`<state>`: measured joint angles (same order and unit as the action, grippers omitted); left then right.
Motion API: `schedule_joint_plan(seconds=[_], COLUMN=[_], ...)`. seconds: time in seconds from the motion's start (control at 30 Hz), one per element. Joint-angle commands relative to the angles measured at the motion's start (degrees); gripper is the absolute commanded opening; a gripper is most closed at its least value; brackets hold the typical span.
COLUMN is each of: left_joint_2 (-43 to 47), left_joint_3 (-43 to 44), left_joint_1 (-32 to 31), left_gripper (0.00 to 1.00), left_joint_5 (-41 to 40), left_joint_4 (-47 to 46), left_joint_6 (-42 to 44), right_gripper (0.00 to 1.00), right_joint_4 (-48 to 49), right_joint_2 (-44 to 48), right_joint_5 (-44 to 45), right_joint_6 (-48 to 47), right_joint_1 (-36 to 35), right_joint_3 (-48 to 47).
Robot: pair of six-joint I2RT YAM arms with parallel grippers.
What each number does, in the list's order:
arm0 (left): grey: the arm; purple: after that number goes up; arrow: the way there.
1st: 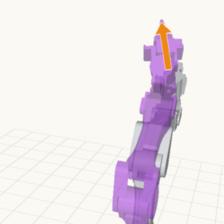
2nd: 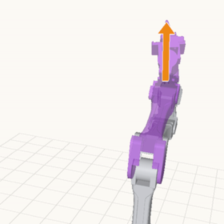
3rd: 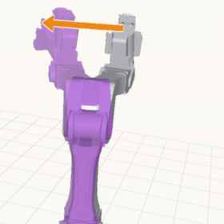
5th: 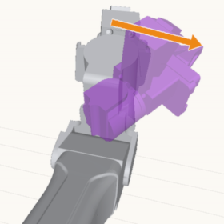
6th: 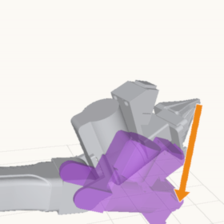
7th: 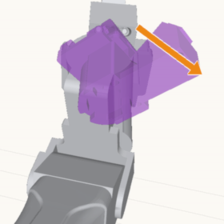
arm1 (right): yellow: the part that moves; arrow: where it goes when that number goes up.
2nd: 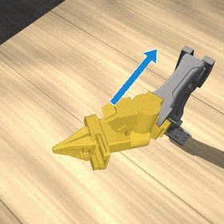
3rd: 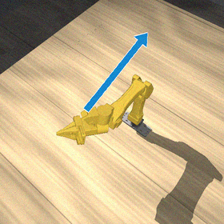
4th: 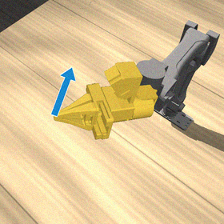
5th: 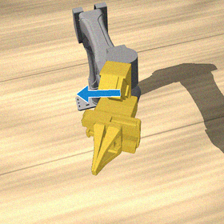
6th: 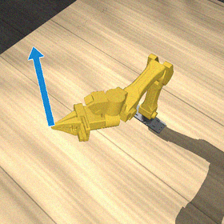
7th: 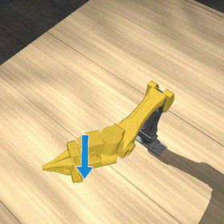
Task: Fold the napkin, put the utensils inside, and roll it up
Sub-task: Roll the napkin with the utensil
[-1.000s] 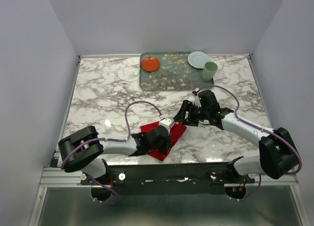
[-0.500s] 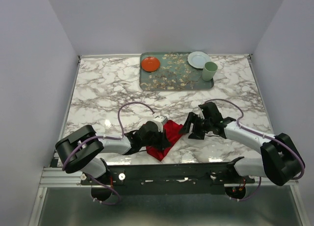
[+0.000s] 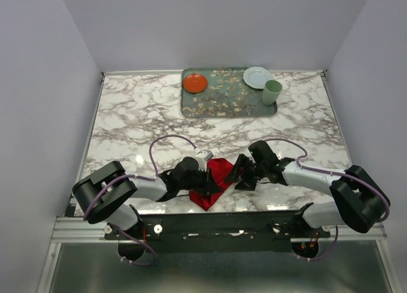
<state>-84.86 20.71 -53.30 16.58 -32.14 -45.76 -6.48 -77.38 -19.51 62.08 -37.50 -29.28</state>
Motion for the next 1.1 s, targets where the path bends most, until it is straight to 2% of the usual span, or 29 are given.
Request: schedule_joint_plan(seconds=[0.0,0.13,0.3,0.37,0.4,0.57,0.6,0.77,0.8,0.87,0.93,0.97,1.0,1.07], left_joint_2=[-1.01,-2.23,-3.65,-4.08,-4.17,-4.44,-4.61,-7.16,-7.34,-7.16,-6.20,-5.67,-4.80,-2.07], left_joint_3=[-1.02,-0.50,0.73,1.09,1.26,2.49,2.67,3.90,3.99,3.90,3.73,3.64,3.81,5.48], left_joint_1=[0.56,1.00,1.09,1.09,1.18,1.27,1.27,1.35,1.35,1.27,1.09,0.92,0.57,-0.14], left_gripper=[0.00,0.00,0.00,0.00,0.00,0.00,0.00,0.00,0.00,0.00,0.05,0.12,0.15,0.24], left_joint_5=[3.90,5.04,6.01,6.36,6.53,7.06,7.24,9.17,9.09,8.30,6.98,6.37,5.75,2.42], left_joint_4=[-1.69,-3.45,-3.98,-3.89,-3.89,-3.63,-3.63,-4.60,-4.51,-3.72,-2.50,-1.71,-0.39,6.10], left_joint_6=[-1.52,-2.84,-3.11,-3.11,-3.11,-3.28,-3.29,-3.20,-3.02,-2.50,-1.71,-0.75,0.31,3.98], right_gripper=[0.68,0.65,0.64,0.61,0.54,0.49,0.42,0.32,0.24,0.17,0.11,0.09,0.04,0.02], right_joint_4=[-2.47,-5.47,-5.12,-4.86,-4.77,-5.12,-5.21,-6.61,-7.31,-9.07,-9.60,-9.60,-9.60,-10.30], right_joint_2=[-0.93,0.13,-1.89,-2.42,-2.94,-3.04,-2.95,-3.29,-3.82,-5.40,-5.93,-6.02,-6.02,-5.59], right_joint_5=[6.39,9.13,8.79,8.61,8.43,8.87,9.31,9.84,9.67,9.58,9.40,9.49,9.92,10.89], right_joint_6=[8.40,13.57,15.00,15.96,16.05,17.10,17.45,17.72,17.29,16.40,15.70,15.52,15.26,14.12], right_joint_1=[-1.70,-3.81,-5.04,-5.39,-5.74,-6.36,-6.45,-6.45,-6.45,-6.45,-6.54,-6.45,-6.45,-6.45], right_joint_3=[-0.43,-0.17,-1.13,-1.22,-1.39,-1.22,-1.05,-1.56,-2.18,-3.58,-4.03,-4.21,-4.47,-4.82])
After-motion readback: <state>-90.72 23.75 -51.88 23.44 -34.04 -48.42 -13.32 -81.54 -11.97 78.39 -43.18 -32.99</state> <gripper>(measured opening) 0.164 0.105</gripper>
